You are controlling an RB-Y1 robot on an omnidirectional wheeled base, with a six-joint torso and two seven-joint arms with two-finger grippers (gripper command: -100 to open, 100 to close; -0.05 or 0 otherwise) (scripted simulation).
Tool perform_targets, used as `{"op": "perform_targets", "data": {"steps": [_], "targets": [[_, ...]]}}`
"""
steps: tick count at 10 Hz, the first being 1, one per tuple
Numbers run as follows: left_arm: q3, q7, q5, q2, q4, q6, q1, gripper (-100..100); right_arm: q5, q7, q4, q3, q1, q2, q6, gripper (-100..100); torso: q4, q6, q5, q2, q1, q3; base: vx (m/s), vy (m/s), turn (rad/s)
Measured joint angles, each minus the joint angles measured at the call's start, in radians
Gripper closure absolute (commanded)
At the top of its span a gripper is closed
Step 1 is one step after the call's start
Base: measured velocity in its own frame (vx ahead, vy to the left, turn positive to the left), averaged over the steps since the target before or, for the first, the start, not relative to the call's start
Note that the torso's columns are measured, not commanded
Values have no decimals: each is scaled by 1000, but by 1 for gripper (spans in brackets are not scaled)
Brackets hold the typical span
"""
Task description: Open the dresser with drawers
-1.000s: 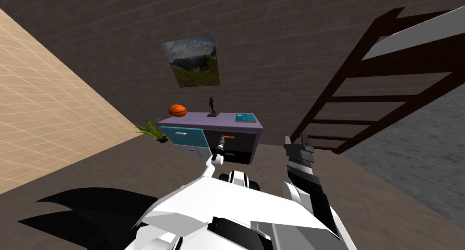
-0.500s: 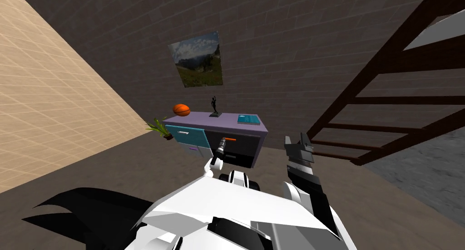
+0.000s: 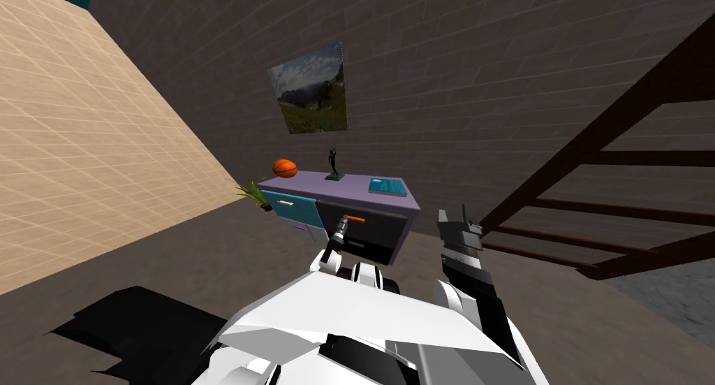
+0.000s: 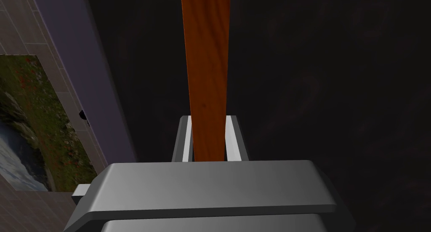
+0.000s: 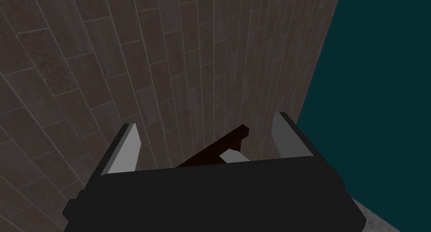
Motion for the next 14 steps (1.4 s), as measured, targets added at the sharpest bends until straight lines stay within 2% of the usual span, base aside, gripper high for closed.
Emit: {"op": "perform_targets", "data": {"steps": [4, 6, 9, 10, 13, 14], "targets": [[-67, 43, -36, 18, -113, 14, 108, 100, 0, 0, 0, 0, 0, 0, 0, 0, 0, 4, -1, 0, -5, 0, 69, -19, 100], [-68, 47, -35, 21, -128, 17, 109, 100, 0, 0, 0, 0, -1, 0, 0, 0, 2, 2, 0, 10, -3, 5, -155, 15, 20], [-84, 51, -36, 30, -175, 54, 137, 100, 0, 0, 0, 0, -1, 0, 0, 0, 6, 2, -2, 7, -4, 3, -160, 37, 1], [-85, 51, -36, 31, -173, 60, 141, 100, 0, 0, 0, 0, 0, 0, 0, 0, 5, 1, -3, 0, -5, -1, -144, 22, 22], [-94, 53, -36, 39, -198, 55, 163, 100, 0, 0, 0, 0, -1, 0, 0, 0, 5, 3, -2, 6, -6, 3, -197, 11, 26], [-98, 53, -37, 42, -211, 60, 173, -100, 0, 0, 0, 0, -1, 0, 0, 0, 6, 4, -2, 6, -7, 3, -88, 18, 20]]}}
